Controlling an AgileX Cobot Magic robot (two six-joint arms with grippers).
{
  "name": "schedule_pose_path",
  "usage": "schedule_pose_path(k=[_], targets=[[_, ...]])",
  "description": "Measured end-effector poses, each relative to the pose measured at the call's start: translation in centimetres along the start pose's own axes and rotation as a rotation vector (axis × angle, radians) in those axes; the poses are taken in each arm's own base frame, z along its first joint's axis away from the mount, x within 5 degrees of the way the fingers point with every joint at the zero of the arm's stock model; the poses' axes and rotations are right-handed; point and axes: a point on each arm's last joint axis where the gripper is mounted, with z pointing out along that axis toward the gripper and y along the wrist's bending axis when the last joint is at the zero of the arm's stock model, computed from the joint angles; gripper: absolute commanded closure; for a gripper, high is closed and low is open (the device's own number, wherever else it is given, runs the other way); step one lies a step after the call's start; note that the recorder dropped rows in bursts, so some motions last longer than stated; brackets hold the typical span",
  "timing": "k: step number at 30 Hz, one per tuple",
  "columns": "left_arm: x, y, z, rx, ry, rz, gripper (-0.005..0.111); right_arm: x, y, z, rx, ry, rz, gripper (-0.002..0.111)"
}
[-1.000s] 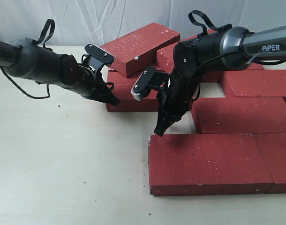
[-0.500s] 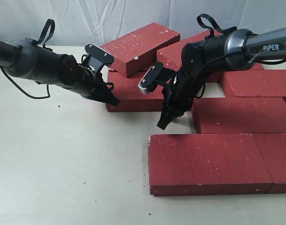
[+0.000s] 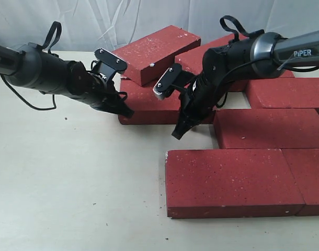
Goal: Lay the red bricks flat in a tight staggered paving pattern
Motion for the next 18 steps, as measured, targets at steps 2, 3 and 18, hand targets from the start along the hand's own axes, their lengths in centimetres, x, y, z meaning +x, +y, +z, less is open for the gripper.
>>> schedule_pose_path(k=[2, 3, 18], targets=[[-0.1, -0.1, 0.0, -0.001, -0.004, 0.002, 0.107, 0.2, 0.1, 0.0, -0.013, 0.018, 0.001, 0.109], [-0.1, -0.1, 0.0, -0.001, -0.008, 0.003, 0.107, 0.3, 0.2, -0.1, -0.021, 0.030, 0.002, 0.109], [-0.3, -0.3, 0.0, -0.005, -0.021, 0.015, 0.107, 0.7, 0.3, -0.2, -0.031, 0.083, -0.014, 0.109]])
